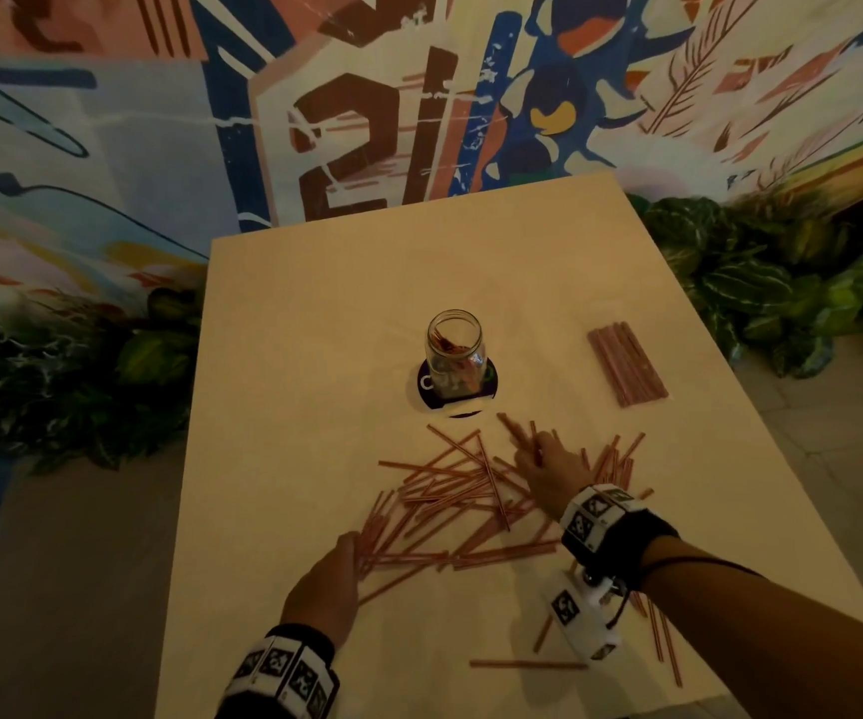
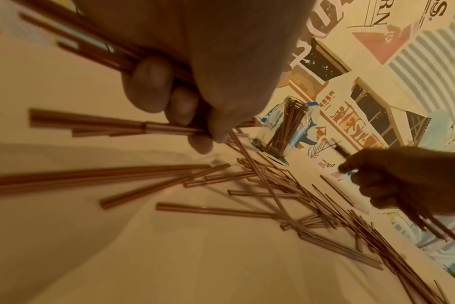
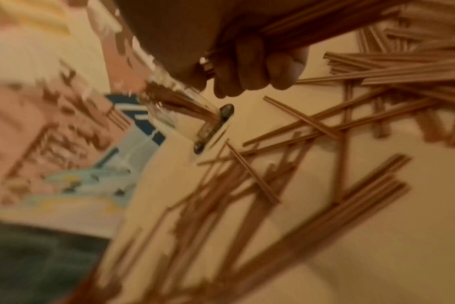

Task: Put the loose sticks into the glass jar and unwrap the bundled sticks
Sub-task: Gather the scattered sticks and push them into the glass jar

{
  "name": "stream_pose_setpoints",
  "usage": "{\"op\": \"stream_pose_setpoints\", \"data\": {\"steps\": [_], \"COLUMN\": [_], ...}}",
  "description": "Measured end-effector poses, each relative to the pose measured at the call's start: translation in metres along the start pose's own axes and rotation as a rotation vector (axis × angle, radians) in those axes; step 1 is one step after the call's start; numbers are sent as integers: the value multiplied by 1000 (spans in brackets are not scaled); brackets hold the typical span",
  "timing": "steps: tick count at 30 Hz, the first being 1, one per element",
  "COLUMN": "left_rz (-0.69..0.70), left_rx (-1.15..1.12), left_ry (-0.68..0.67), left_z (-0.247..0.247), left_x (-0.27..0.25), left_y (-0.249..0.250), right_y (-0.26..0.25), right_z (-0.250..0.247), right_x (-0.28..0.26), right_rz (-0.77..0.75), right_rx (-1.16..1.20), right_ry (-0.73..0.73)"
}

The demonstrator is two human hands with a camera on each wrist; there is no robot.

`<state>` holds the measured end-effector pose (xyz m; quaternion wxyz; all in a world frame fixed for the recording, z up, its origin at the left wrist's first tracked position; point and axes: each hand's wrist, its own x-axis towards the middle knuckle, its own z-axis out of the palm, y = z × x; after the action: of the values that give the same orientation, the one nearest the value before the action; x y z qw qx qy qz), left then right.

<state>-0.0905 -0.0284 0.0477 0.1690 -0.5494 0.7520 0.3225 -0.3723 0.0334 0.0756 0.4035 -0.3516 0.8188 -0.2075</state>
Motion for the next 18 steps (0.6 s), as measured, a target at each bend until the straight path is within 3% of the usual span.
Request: {"op": "stream_pose_setpoints", "data": {"steps": [4, 6, 10, 15, 18], "left_rz": [-68, -82, -96, -246, -237], "left_rx": [69, 80, 40, 58, 93], "left_ry": [-58, -64, -19, 46, 84], "left_z": [-4, -6, -11, -17, -20], "left_x": [1, 0, -7, -15, -17], "left_y": [-3, -7, -15, -17, -13], "right_y": [-13, -23, -36, -42, -37], "right_z": [18, 28, 47, 55, 56], "right_x": [-2, -1, 4, 6, 8], "right_rz": [-129, -234, -360, -379, -369], "right_rx": [-450, -566, -727, -843, -802], "right_ry": [-299, -381, -416, -414, -411]}}
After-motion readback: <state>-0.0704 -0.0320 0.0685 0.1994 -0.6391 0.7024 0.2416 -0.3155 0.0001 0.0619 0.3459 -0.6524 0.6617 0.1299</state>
